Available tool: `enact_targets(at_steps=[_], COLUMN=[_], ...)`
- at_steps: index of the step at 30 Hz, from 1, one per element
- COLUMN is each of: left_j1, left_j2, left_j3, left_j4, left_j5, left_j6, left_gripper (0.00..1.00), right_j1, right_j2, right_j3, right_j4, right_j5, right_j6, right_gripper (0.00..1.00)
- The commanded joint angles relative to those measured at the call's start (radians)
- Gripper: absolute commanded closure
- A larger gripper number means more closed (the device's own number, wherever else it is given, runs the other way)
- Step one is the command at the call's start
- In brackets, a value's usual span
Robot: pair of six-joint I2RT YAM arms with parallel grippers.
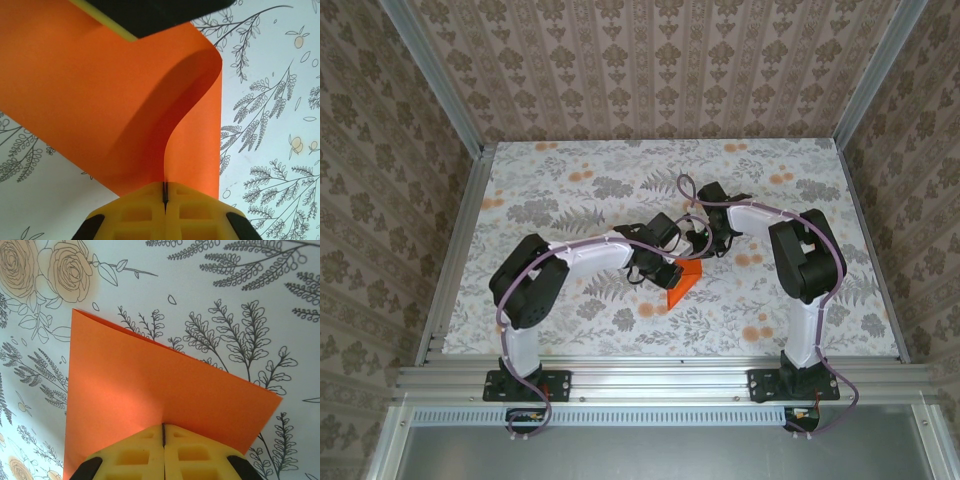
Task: Fold a paper plane with a square sheet of paper (pick it up from the middle)
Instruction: Third fold the triangle at the center of the table.
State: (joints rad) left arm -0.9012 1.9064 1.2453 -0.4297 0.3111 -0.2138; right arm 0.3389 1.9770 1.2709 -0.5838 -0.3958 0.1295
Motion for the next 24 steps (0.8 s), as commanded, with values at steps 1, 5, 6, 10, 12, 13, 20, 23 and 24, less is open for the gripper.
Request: enact_targets(at_steps=[1,5,6,10,12,13,20,23,24], left_j1=[0.009,0.009,0.010,0.010,0.011,0.011,0.013,0.012,0.012], left_j2=[0.013,0.002,0.000,0.009,0.017,0.020,0.026,0.027,0.029], left_j3=[0.017,-0.009,-0.012,-0.008,-0.002,-0.001,-0.007,-0.008,-0.009], left_j4=[-0.023,0.001,0.004,-0.003,-0.009,-0.011,-0.006,-0.005,-0.006], left_j5=[0.016,0.010,0.009,-0.007,-0.010,-0.010,-0.023,-0.026,-0.029], left_j6=[0.018,0.001,-0.001,0.011,0.016,0.018,0.010,0.010,0.011], left_gripper=[1.00,0.99,0.99,0.99,0.99,0.99,0.99,0.99,0.99], right_j1=[-0.001,-0.001,-0.001,-0.001,-0.001,-0.001,-0.001,-0.002,-0.003], right_j2=[0.018,0.012,0.011,0.013,0.015,0.016,0.018,0.017,0.017], right_j3=[0.010,0.007,0.006,0.002,0.003,0.002,0.003,0.002,0.001], right_j4=[-0.051,-0.046,-0.044,-0.037,-0.037,-0.040,-0.038,-0.036,-0.036], right_j5=[0.028,0.016,0.010,-0.007,-0.008,-0.008,-0.002,-0.003,-0.005], right_j6=[-0.015,-0.009,-0.008,-0.003,-0.002,-0.002,0.004,0.007,0.006], right_gripper=[0.93,0.93,0.93,0.93,0.93,0.93,0.92,0.93,0.93])
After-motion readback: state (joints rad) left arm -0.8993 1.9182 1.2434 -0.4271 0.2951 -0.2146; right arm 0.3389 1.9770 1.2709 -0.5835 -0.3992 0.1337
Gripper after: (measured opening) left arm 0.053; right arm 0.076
